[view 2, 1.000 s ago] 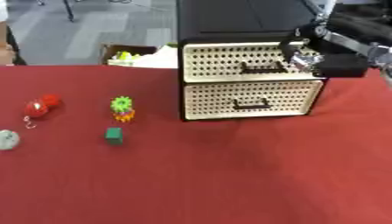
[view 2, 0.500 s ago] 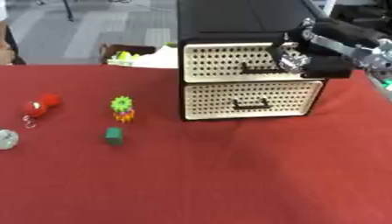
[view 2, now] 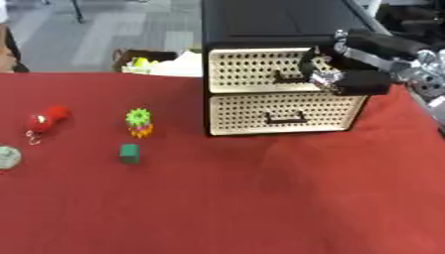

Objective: Pick up objects from table and place into drawer.

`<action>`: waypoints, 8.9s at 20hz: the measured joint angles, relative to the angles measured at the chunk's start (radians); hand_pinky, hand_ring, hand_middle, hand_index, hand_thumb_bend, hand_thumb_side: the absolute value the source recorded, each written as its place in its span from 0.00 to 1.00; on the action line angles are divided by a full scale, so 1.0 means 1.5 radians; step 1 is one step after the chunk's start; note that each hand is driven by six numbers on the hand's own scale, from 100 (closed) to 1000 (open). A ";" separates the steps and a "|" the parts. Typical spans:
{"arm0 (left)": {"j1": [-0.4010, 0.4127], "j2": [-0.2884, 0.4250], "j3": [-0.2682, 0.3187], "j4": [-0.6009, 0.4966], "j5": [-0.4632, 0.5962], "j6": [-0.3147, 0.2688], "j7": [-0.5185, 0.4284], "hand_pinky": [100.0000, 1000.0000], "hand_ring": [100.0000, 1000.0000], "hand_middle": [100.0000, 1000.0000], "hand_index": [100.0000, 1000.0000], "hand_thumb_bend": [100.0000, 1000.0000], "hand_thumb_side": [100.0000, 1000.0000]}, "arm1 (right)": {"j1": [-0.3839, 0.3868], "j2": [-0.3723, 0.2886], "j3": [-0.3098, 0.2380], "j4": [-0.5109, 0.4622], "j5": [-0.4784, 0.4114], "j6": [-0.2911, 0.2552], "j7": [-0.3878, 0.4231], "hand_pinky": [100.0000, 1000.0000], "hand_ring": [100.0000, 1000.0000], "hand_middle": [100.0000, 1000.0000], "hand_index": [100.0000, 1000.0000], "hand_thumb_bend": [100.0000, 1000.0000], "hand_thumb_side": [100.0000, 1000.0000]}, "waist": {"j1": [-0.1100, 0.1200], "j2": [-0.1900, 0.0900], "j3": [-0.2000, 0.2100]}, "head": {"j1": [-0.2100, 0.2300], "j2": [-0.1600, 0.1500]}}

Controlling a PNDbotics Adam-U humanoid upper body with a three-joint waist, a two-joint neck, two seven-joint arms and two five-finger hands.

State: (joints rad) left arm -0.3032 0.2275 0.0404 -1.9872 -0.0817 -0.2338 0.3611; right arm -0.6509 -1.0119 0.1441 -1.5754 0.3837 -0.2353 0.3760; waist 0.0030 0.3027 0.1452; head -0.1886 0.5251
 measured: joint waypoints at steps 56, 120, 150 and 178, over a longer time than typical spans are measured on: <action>-0.004 0.000 0.000 0.000 0.001 -0.001 -0.003 0.63 0.72 0.73 0.80 0.00 0.96 | 0.000 0.010 0.019 0.024 0.115 -0.021 0.000 0.00 0.00 0.00 0.70 0.00 1.00 | -0.002 0.011 0.007 | -0.020 -0.012; -0.010 0.000 0.000 0.000 0.006 -0.003 -0.003 0.64 0.72 0.73 0.80 0.00 0.96 | 0.154 -0.056 0.012 -0.184 0.123 0.072 -0.066 0.00 0.00 0.00 0.68 0.00 1.00 | 0.000 0.010 -0.008 | -0.019 -0.024; -0.010 0.000 0.000 0.000 0.006 -0.003 -0.002 0.64 0.73 0.73 0.80 0.00 0.96 | 0.223 -0.072 -0.014 -0.264 0.097 0.092 -0.059 0.00 0.00 0.00 0.67 0.00 1.00 | 0.004 0.010 -0.016 | -0.017 -0.029; -0.010 0.000 0.000 0.000 0.007 -0.005 -0.001 0.64 0.73 0.73 0.80 0.00 0.95 | 0.249 -0.072 -0.028 -0.272 0.056 0.085 -0.042 0.00 0.00 0.00 0.77 0.00 1.00 | 0.008 0.006 -0.019 | -0.017 -0.035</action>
State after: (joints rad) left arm -0.3176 0.2268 0.0402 -1.9872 -0.0709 -0.2413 0.3603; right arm -0.2782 -1.1204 0.1018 -1.9830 0.4673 -0.1078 0.3129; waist 0.0153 0.3119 0.1162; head -0.2137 0.4727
